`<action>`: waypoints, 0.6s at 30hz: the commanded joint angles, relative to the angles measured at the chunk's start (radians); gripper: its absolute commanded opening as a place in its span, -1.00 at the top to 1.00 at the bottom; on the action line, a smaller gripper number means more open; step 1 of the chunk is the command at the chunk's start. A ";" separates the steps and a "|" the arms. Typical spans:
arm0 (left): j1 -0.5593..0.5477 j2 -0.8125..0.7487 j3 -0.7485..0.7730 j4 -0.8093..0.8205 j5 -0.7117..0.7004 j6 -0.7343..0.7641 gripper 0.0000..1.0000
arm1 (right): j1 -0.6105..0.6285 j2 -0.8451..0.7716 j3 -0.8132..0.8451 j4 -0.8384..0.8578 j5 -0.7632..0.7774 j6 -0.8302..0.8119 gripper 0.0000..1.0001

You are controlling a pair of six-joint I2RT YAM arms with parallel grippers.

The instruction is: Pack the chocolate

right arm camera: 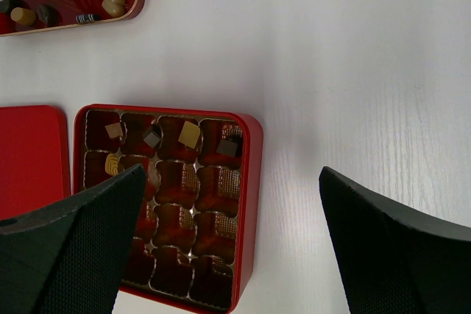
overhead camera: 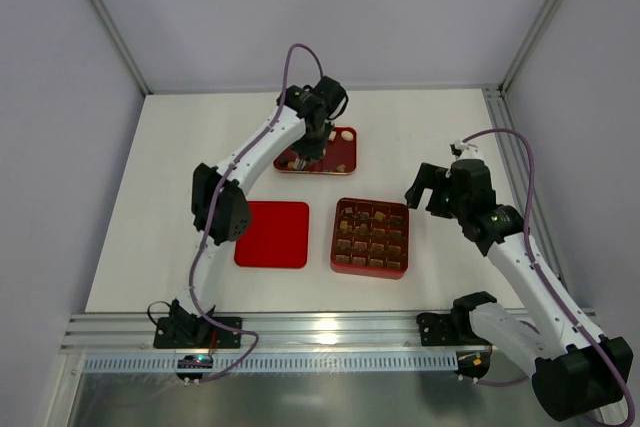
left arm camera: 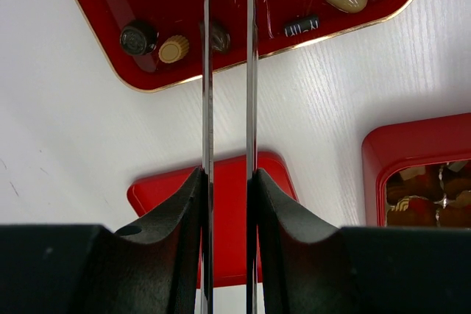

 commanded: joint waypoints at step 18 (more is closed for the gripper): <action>0.003 -0.124 0.045 -0.015 -0.016 -0.007 0.46 | -0.005 0.005 0.022 0.036 0.005 0.009 -1.00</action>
